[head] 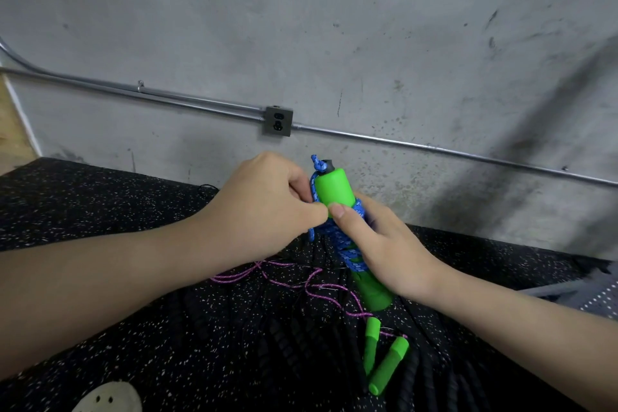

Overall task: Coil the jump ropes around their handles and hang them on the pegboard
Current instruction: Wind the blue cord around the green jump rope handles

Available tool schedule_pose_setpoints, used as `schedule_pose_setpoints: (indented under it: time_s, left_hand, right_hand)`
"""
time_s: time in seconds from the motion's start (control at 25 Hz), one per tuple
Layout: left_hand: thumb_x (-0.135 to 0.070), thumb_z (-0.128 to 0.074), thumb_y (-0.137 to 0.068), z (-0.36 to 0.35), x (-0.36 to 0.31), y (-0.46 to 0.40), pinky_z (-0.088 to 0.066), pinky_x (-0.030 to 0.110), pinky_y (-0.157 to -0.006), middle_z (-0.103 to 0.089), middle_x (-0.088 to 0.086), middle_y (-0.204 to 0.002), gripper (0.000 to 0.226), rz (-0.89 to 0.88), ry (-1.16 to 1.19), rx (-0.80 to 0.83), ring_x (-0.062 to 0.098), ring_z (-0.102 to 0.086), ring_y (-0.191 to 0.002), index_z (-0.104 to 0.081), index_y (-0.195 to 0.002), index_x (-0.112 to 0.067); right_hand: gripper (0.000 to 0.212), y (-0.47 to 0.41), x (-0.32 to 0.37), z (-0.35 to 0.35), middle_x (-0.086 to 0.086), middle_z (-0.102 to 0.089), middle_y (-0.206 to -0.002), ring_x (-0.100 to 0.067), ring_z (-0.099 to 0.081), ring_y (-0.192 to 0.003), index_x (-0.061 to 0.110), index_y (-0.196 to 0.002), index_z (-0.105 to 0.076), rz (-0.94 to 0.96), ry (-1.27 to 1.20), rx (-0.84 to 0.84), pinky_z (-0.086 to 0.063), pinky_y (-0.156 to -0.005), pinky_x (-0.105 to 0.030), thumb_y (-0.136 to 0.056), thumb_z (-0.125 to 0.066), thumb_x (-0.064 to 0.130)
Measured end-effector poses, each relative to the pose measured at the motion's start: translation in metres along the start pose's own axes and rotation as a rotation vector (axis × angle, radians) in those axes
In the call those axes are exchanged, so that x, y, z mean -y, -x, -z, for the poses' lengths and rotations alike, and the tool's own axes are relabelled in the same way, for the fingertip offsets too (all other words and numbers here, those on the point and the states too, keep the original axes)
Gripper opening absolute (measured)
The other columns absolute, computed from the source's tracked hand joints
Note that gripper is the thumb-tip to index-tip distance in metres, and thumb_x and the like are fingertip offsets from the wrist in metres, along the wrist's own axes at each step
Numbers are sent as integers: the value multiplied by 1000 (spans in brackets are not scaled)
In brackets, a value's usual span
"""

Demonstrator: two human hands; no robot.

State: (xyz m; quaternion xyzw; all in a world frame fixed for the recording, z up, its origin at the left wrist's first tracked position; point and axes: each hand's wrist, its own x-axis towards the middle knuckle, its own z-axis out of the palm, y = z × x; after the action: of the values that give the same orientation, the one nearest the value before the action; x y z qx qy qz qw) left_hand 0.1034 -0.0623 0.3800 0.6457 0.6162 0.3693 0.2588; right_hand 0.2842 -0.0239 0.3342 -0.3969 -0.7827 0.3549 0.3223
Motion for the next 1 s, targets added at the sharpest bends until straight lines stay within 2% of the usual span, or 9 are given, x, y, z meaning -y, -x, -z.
schedule_pose_setpoints:
  time_s: [0.08, 0.24, 0.32, 0.48, 0.56, 0.72, 0.88, 0.96, 1.0]
  left_hand:
    - [-12, -72, -79, 0, 0, 0, -63, 45, -74, -74, 3, -63, 9, 30, 33, 4, 21, -75, -66, -73, -71, -16]
    - [-3, -75, -81, -4, 1, 0, -64, 50, -82, -76, 11, -70, 10, 137, 264, -39, 25, -76, -66, -73, -77, -11]
    - [-1, -77, -79, -6, 1, 0, -64, 45, -82, -77, 10, -74, 13, 173, 369, -84, 20, -71, -61, -72, -78, -13]
    - [-1, -76, -81, -7, 0, 0, -55, 20, -55, -77, 6, -81, 15, 169, 468, -103, 5, -61, -53, -73, -87, -13]
    - [0, -74, -82, -6, 0, 0, -48, 15, -51, -78, 3, -86, 19, 154, 501, -95, 1, -61, -55, -72, -95, -13]
    - [1, -73, -84, -1, 1, 0, -49, 15, -56, -79, 2, -90, 26, 44, 459, -80, 4, -66, -63, -69, -105, -14]
    - [-2, -75, -87, -1, 1, 2, -61, 32, -80, -79, 0, -92, 34, -33, 398, -71, 21, -74, -82, -64, -112, -22]
    - [-5, -76, -87, -3, 2, 3, -61, 29, -77, -78, -1, -92, 36, -70, 365, -73, 13, -71, -75, -62, -113, -26]
    - [-7, -76, -87, -4, 3, 3, -58, 26, -74, -78, -2, -93, 36, -89, 351, -80, 7, -68, -72, -62, -113, -27]
  right_hand:
    - [22, 0, 0, 0, 18, -53, -66, -2, -47, -65, 44, -82, -60, -7, 0, -1, -40, -65, -24, -91, -47, 60]
    - [23, 0, 4, -1, 20, -51, -64, -1, -45, -63, 48, -76, -59, -9, -36, -17, -38, -62, -20, -96, -48, 51]
    - [27, -1, 7, -1, 19, -53, -65, -1, -46, -64, 50, -75, -61, -13, -67, -32, -39, -64, -21, -99, -50, 49]
    - [29, -2, 13, -3, 19, -56, -67, -1, -49, -67, 50, -73, -65, -35, -137, -29, -41, -66, -22, -95, -47, 52]
    - [31, -4, 15, -3, 17, -58, -66, -1, -50, -66, 46, -71, -66, -58, -167, -23, -42, -66, -23, -92, -45, 54]
    - [37, -6, 15, 0, 8, -62, -72, -9, -55, -69, 30, -75, -68, -89, -230, -22, -44, -71, -33, -90, -48, 59]
    - [55, -9, 13, 7, 2, -66, -81, -16, -60, -75, 19, -95, -69, -90, -171, -18, -51, -80, -52, -79, -52, 69]
    - [51, -8, 11, 8, 7, -70, -90, -17, -65, -83, 28, -107, -66, -56, -119, -55, -54, -87, -56, -81, -54, 70]
    - [45, -7, 10, 8, 7, -71, -92, -19, -65, -84, 33, -108, -62, -26, -79, -94, -54, -87, -53, -82, -54, 69]
